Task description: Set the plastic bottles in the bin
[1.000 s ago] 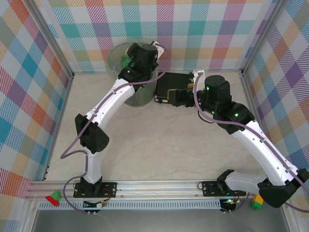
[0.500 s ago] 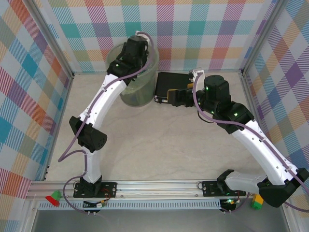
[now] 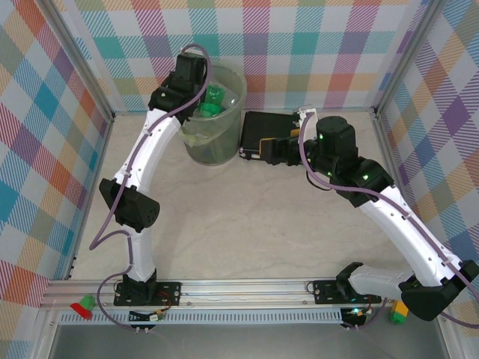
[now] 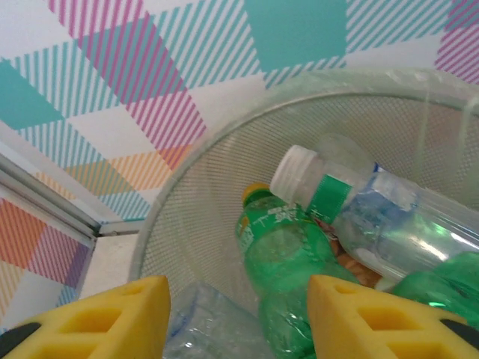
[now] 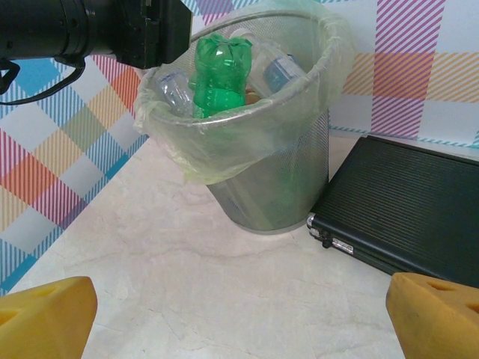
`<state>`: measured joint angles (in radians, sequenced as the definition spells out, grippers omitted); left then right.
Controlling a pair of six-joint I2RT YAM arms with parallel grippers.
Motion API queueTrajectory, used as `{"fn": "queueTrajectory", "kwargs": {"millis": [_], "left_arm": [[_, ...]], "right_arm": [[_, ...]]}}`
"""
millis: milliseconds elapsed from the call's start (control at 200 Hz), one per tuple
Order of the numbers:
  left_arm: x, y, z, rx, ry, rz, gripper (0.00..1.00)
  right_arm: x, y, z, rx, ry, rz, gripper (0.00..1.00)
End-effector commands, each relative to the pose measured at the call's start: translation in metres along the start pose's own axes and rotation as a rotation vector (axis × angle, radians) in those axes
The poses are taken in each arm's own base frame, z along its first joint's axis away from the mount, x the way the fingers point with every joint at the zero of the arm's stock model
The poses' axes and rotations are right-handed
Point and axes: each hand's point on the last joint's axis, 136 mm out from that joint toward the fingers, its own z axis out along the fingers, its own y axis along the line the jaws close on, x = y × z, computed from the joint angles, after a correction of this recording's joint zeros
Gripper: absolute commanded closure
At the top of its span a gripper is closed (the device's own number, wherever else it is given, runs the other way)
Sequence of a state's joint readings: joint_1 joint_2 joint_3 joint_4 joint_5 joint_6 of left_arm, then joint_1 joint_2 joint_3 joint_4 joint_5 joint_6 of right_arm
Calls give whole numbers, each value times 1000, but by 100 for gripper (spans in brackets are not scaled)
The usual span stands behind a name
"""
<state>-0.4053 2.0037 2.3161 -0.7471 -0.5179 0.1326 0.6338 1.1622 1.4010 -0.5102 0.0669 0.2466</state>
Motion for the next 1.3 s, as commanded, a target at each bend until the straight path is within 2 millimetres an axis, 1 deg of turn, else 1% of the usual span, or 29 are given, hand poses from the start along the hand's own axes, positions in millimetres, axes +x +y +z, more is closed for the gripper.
{"fn": "queueTrajectory", "kwargs": {"millis": [0, 245, 465, 550, 635, 700, 780, 870, 975, 1095, 1195, 1295], "left_arm": [[11, -21, 4, 83, 40, 3, 49], [32, -50, 13, 176, 90, 61, 47], [41, -74, 12, 241, 105, 138, 43], [42, -74, 12, 232, 104, 151, 43], [36, -65, 10, 190, 93, 140, 42], [25, -61, 3, 201, 73, 106, 42], [9, -64, -9, 250, 33, 62, 42], [-2, -64, -13, 261, -5, 23, 43], [-8, -65, -8, 250, -26, 3, 45], [-6, -76, 1, 277, -28, -16, 47], [2, -86, 12, 292, -5, -13, 49], [20, -90, 25, 284, 47, 7, 49]], "right_arm": [[-9, -1, -5, 8, -28, -3, 1], [-7, -3, -4, 16, -24, 0, 1], [-6, -3, -2, 13, -22, 6, 1], [-7, -3, -3, 16, -24, 9, 1], [-7, -4, -5, 18, -27, 12, 1], [-6, -4, -5, 19, -27, 16, 1], [-5, -4, -4, 18, -23, 20, 1], [-6, -3, -4, 13, -27, 26, 1], [-6, -3, -4, 11, -24, 29, 1], [-5, -2, -4, 9, -22, 39, 1], [-4, -3, -5, 11, -19, 44, 1], [-3, -4, -5, 16, -17, 44, 1]]}}
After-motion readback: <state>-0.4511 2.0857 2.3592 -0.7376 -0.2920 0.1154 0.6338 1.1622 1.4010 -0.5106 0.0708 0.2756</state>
